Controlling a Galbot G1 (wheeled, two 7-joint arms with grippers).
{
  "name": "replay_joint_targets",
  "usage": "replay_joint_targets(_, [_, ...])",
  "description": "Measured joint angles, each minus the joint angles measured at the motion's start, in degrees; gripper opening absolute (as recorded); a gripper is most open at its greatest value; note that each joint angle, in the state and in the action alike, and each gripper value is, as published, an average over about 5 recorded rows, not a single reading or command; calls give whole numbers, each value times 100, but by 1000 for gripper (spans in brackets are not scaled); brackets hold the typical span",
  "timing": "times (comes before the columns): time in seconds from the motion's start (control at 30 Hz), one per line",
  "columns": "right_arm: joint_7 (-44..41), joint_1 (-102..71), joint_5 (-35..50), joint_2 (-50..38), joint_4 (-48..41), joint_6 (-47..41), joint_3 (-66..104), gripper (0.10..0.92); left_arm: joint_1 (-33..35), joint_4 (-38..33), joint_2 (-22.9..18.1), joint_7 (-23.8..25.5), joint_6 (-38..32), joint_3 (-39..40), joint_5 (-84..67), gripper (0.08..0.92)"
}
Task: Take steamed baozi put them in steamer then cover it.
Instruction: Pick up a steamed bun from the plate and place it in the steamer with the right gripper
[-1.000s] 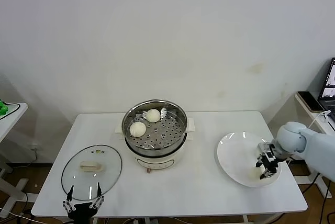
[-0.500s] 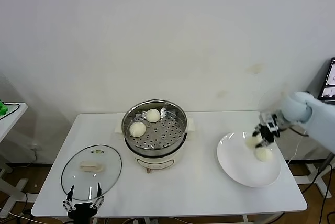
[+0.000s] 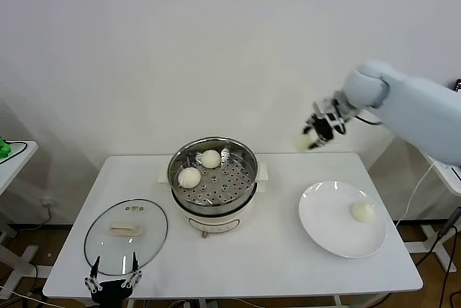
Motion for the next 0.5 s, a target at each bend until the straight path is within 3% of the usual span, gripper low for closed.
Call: replay_joint_targets(0.5, [394, -119, -456, 1493, -164, 880, -240, 473, 234, -157, -149, -9, -18, -63, 127, 823])
